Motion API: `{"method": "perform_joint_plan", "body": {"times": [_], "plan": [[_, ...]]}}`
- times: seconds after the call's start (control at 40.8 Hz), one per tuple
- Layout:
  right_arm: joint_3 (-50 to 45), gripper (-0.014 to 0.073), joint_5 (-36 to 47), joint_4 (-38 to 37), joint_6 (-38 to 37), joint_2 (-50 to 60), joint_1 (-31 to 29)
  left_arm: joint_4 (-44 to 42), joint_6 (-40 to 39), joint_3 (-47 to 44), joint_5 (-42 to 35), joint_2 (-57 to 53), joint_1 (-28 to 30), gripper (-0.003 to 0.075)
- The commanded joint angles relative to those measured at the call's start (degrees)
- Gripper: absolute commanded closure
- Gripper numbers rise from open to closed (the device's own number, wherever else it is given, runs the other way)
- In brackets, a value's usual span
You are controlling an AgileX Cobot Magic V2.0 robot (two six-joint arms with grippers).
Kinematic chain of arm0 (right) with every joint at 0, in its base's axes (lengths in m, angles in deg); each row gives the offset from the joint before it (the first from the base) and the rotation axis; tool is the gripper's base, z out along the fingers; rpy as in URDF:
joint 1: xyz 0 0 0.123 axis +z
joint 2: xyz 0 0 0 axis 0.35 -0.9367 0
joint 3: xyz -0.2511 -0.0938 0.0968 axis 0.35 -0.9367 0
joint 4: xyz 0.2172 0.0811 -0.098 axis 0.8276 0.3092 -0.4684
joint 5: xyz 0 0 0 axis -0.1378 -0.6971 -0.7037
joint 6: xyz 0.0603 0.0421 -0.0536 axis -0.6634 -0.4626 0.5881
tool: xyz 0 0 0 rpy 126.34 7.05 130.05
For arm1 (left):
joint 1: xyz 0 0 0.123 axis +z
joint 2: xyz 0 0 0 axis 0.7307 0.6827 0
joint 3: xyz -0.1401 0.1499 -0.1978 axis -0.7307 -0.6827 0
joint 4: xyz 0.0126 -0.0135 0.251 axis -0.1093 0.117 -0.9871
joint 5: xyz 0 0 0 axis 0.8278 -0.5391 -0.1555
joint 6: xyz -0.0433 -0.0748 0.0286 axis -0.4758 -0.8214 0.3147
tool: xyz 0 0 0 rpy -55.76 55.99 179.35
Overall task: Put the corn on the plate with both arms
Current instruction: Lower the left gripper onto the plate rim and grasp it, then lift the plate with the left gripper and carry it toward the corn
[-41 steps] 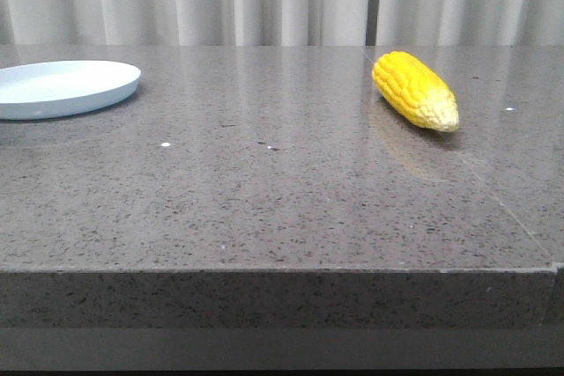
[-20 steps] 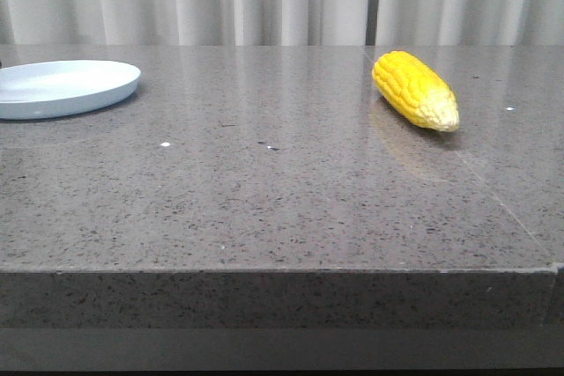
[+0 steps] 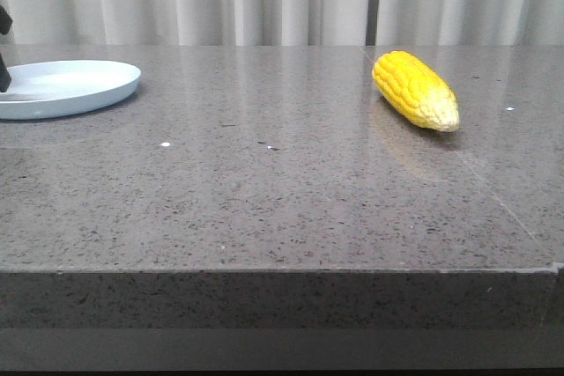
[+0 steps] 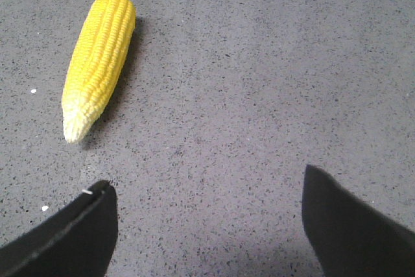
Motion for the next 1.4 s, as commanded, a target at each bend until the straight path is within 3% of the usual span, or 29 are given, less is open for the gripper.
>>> {"method": "perform_joint_plan", "body": {"times": [0.0,0.294,0.539,0.735,1.054,1.373], "plan": [[1.9,-0.0013,3.5,0.2,0.3,-0.3,-0.4,1.4,0.1,1.8,-1.9,-2.5,-0.1,0.0463],[1.9,-0.0013,3.5,0.2,0.3,-0.3,-0.4,1.4,0.1,2.0,-1.7,-2.5,-0.1,0.0740],[1.9,-0.0013,3.5,0.2,0.3,-0.3,-0.4,2.8,1.2,7.1,3.1,-5.2,-2.8,0.0741],[1.9,-0.0013,3.5,0.2,0.3,-0.3,-0.4,3.1,1.5,13.5,3.9,-7.8,-12.2,0.0741],[1.9,-0.0013,3.5,0.2,0.3,-0.3,-0.4,3.3,1.5,14.0,0.3,-6.2,-23.1,0.0741],[1.9,-0.0013,3.5,0.2,0.3,-0.3,-0.4,7.4,1.5,14.0,-0.1,-0.2,-26.1,0.0741]]}}
